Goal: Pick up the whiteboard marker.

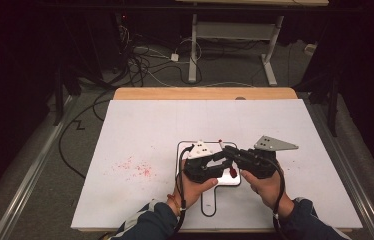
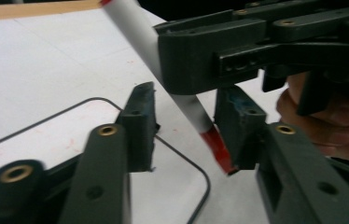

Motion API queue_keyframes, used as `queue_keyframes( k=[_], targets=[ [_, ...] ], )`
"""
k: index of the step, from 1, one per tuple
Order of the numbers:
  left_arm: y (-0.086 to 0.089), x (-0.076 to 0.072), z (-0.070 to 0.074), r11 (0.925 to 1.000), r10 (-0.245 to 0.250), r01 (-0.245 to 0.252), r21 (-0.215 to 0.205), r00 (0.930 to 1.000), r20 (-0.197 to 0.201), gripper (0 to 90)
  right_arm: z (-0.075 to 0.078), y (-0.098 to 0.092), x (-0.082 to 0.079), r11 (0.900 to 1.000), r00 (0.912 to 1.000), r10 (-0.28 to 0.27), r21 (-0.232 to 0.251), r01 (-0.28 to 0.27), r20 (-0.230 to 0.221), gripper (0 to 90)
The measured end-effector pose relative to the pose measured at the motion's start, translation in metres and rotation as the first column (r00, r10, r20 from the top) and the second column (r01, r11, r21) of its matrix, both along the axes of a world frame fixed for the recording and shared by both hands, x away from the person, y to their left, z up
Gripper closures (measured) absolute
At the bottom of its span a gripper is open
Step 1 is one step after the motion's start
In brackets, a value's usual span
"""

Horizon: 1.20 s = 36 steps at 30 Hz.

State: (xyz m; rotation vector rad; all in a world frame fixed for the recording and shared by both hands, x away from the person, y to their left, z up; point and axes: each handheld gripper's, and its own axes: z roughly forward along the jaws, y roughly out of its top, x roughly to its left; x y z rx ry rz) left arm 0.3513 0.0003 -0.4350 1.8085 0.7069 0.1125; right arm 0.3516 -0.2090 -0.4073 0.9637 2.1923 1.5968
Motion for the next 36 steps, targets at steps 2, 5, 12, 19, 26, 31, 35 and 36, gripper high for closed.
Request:
queue_keyframes(
  k=[2,5,12,19,26,31,35,36],
  targets=[
    [-0.001,0.000,0.001,0.9998,0.007,-0.008,0.019,0.9998,0.017,60.5,0.000,0.001,-0.001,1.000,1.0000,0.004,0.001,-0.004,0.002,81.9],
    [-0.001,-0.001,0.001,0.9990,0.012,-0.014,0.042,0.9990,0.043,67.5,0.000,0.003,-0.002,1.000,1.0000,0.005,-0.004,-0.005,0.006,81.8],
    [0.003,0.000,0.002,0.9968,0.022,-0.028,0.075,0.9960,0.087,78.1,0.002,0.002,-0.006,1.000,0.9997,-0.008,0.007,0.007,0.022,81.6],
    [0.008,0.003,0.002,0.9942,-0.006,-0.007,0.107,0.9931,0.118,78.3,0.005,-0.002,-0.010,0.999,0.9974,-0.047,0.015,0.046,0.054,67.9],
    [0.035,0.011,0.003,0.9925,-0.010,-0.010,0.122,0.9865,0.164,78.4,0.010,-0.023,-0.021,0.987,0.9737,-0.096,-0.109,0.120,0.207,52.1],
    [0.057,0.024,0.004,0.9928,0.004,-0.025,0.117,0.9835,0.181,78.4,0.002,-0.042,-0.030,0.972,0.9691,-0.067,-0.202,0.117,0.237,43.9],
    [0.065,0.035,0.001,0.9930,0.003,-0.023,0.116,0.9844,0.176,78.4,-0.008,-0.053,-0.038,0.966,0.9751,-0.046,-0.239,0.099,0.217,40.6],
    [0.067,0.043,-0.001,0.9913,0.017,-0.040,0.125,0.9834,0.180,78.4,-0.011,-0.056,-0.041,0.963,0.9752,-0.040,-0.253,0.096,0.217,40.0]
  ],
)
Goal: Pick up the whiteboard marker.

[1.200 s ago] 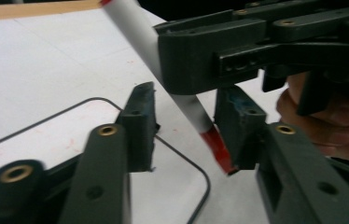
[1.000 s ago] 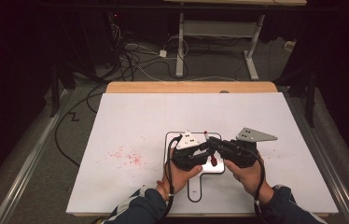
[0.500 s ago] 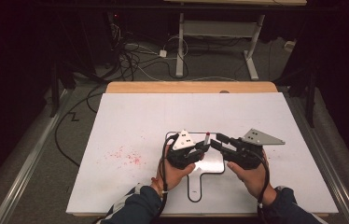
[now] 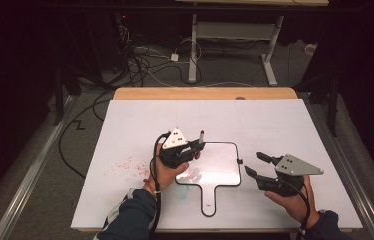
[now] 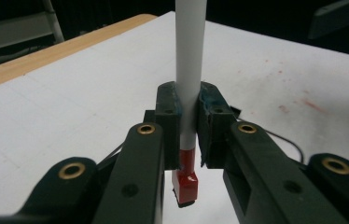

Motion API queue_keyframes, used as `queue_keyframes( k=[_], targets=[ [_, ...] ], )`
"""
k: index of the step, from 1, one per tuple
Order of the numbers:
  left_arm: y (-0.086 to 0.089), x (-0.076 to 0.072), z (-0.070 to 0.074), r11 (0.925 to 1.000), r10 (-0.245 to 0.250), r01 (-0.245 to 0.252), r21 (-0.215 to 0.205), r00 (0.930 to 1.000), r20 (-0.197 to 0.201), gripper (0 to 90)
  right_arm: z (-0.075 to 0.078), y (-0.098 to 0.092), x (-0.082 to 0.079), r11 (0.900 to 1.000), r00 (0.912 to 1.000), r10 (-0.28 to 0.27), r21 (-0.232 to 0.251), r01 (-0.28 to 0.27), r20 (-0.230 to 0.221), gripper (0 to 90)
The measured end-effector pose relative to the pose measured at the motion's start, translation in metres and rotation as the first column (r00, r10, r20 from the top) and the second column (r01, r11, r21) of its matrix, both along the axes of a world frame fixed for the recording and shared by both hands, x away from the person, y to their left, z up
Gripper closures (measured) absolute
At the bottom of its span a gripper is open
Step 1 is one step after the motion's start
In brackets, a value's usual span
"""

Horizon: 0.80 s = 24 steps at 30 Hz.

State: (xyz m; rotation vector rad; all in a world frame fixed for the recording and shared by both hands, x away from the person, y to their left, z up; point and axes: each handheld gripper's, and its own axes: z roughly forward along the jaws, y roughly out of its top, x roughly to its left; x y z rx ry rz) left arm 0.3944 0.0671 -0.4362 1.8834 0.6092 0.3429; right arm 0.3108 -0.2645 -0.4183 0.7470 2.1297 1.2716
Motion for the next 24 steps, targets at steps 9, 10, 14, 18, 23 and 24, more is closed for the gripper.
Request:
queue_keyframes(
  k=[9,10,14,18,23,24],
  targets=[
    [0.003,0.033,-0.019,0.9963,0.062,-0.063,0.058,0.9979,0.018,78.4,-0.019,-0.004,-0.012,0.997,0.9976,0.047,-0.066,-0.050,-0.051,37.7],
    [0.004,0.037,-0.023,0.9965,0.055,-0.057,0.061,0.9980,0.029,78.3,-0.019,-0.003,-0.013,0.997,0.9978,0.045,-0.062,-0.048,-0.049,37.7],
    [0.008,0.040,-0.031,0.9911,0.106,-0.106,0.080,0.9943,0.005,78.4,-0.019,-0.002,-0.014,0.996,0.9982,0.048,-0.074,-0.051,-0.036,37.6],
    [0.014,0.041,-0.031,0.9743,0.197,-0.197,0.109,0.9803,0.018,78.5,-0.020,-0.001,-0.014,0.995,0.9981,0.052,-0.083,-0.055,-0.034,37.7],
    [0.020,0.044,-0.034,0.9586,0.273,-0.272,0.083,0.9620,0.004,78.5,-0.019,0.002,-0.015,0.994,0.9969,0.076,-0.082,-0.077,-0.020,37.8],
    [0.019,0.046,-0.035,0.9585,0.278,-0.277,0.066,0.9605,-0.004,78.5,-0.019,0.003,-0.016,0.993,0.9969,0.077,-0.085,-0.078,-0.017,37.7]
  ],
)
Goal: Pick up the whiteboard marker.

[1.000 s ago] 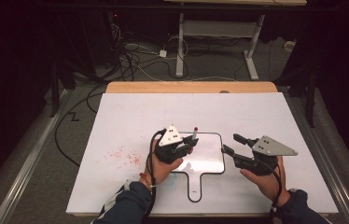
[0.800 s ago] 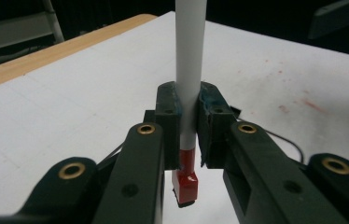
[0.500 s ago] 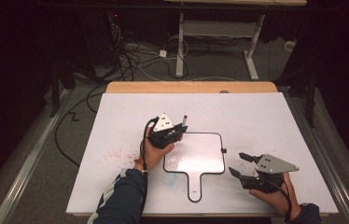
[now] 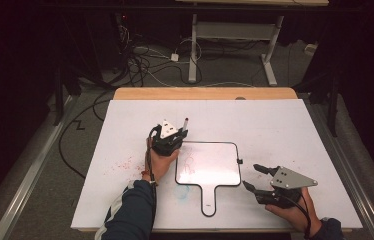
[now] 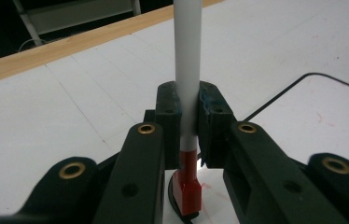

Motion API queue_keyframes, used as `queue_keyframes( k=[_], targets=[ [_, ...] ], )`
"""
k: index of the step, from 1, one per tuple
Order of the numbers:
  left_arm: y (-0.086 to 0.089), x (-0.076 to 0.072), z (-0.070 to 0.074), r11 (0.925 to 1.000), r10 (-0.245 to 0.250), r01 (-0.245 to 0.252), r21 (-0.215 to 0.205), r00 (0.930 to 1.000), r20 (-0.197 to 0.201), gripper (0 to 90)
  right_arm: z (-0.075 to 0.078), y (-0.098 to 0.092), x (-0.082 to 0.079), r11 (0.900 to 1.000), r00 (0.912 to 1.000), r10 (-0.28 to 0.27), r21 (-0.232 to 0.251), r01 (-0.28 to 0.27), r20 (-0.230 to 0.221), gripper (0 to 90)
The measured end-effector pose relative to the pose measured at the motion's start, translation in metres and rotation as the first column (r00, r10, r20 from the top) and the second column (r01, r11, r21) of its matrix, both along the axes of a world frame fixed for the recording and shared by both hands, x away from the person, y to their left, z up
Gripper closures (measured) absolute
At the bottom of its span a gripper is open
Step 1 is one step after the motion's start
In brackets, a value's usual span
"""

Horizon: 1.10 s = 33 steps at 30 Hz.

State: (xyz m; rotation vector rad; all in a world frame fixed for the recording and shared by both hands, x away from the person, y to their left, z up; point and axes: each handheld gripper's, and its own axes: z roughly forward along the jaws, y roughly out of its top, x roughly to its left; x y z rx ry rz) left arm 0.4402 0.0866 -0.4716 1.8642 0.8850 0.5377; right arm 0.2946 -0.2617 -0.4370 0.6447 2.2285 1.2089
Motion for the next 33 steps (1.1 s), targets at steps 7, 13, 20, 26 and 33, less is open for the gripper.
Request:
queue_keyframes(
  k=[7,13,20,26,33],
  targets=[
    [-0.010,0.006,-0.002,0.9983,-0.042,0.042,-0.040,0.9991,-0.006,78.6,0.000,0.003,0.002,1.000,0.9998,0.020,-0.002,-0.020,0.009,37.6],
    [-0.021,0.001,-0.001,0.9900,-0.131,0.129,-0.057,0.9907,-0.036,78.5,-0.001,0.003,0.005,1.000,0.9999,0.013,0.000,-0.013,-0.001,37.5],
    [-0.031,-0.016,0.002,0.9729,-0.231,0.230,-0.017,0.9722,-0.038,78.6,-0.002,0.004,0.004,1.000,0.9999,0.015,-0.008,-0.015,0.006,37.5],
    [-0.034,-0.043,0.004,0.9505,-0.309,0.310,0.017,0.9491,-0.062,78.6,-0.001,0.004,0.002,1.000,0.9999,0.016,-0.017,-0.016,0.005,37.5],
    [-0.031,-0.068,0.002,0.9286,-0.367,0.370,0.025,0.9265,-0.083,78.6,-0.002,0.006,0.002,1.000,0.9998,0.020,-0.024,-0.020,-0.005,37.4]
  ],
)
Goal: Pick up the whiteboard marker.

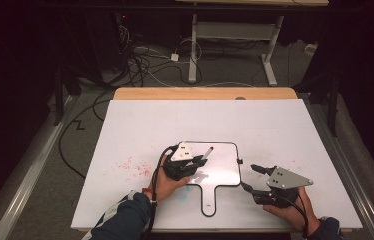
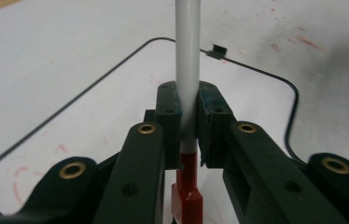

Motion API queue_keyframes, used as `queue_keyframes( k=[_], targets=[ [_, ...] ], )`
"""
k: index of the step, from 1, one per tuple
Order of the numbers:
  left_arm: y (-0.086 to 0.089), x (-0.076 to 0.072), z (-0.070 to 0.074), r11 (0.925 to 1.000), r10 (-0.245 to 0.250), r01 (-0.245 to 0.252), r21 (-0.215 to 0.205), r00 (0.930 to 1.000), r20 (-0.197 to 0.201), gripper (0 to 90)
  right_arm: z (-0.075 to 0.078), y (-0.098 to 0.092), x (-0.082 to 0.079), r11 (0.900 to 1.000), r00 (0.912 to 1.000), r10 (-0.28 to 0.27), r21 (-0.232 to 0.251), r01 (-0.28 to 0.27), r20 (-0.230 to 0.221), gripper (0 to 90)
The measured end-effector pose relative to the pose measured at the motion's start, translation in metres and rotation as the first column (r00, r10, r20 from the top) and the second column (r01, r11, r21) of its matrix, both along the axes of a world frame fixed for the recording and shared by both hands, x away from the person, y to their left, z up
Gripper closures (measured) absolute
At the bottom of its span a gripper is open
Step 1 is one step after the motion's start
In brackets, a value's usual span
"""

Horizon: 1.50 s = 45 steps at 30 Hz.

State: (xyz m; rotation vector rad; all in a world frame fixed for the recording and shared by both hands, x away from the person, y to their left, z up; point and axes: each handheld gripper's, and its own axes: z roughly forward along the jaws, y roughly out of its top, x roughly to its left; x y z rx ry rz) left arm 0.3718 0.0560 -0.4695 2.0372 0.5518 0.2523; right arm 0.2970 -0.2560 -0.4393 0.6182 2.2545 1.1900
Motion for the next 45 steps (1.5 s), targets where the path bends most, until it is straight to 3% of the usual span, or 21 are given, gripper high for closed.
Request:
queue_keyframes(
  k=[6,14,19,24,30,33,37,40,45],
  targets=[
    [-0.002,-0.010,0.001,0.9992,-0.039,0.039,-0.004,0.9993,-0.001,78.5,0.000,0.001,0.001,1.000,1.0000,-0.001,-0.003,0.001,0.001,37.4],
    [0.007,-0.004,0.008,0.9987,-0.009,0.010,-0.051,0.9999,0.009,78.5,-0.001,0.000,0.002,1.000,1.0000,-0.002,-0.007,0.002,0.006,37.3],
    [0.008,-0.006,0.011,0.9984,-0.016,0.017,-0.054,0.9997,0.016,78.5,0.000,0.000,0.004,1.000,1.0000,0.000,0.011,0.000,-0.003,38.5],
    [0.009,-0.011,0.017,0.9987,-0.024,0.026,-0.043,0.9985,0.049,78.4,0.001,-0.001,0.008,1.000,0.9999,-0.011,0.022,0.011,0.001,38.7],
    [0.020,-0.006,0.017,0.9990,0.009,-0.007,-0.045,0.9980,0.062,78.4,0.001,-0.001,0.013,0.999,0.9997,-0.026,0.020,0.026,0.002,37.9],
    [0.030,0.001,0.013,0.9976,0.045,-0.042,-0.056,0.9977,0.051,78.4,0.000,-0.001,0.012,1.000,0.9997,-0.023,0.016,0.023,0.002,37.8],
    [0.038,0.013,0.007,0.9933,0.094,-0.093,-0.067,0.9956,0.003,78.4,-0.002,0.001,0.012,1.000,0.9999,-0.015,0.001,0.015,-0.002,37.8],
    [0.032,0.015,0.002,0.9960,0.078,-0.079,-0.042,0.9967,-0.024,78.5,-0.002,0.002,0.012,1.000,1.0000,-0.010,-0.004,0.010,0.000,37.7],
    [0.024,0.011,-0.002,0.9988,0.046,-0.047,-0.012,0.9982,-0.037,78.5,-0.002,0.001,0.011,1.000,0.9999,-0.012,-0.004,0.012,-0.001,37.7]
  ],
)
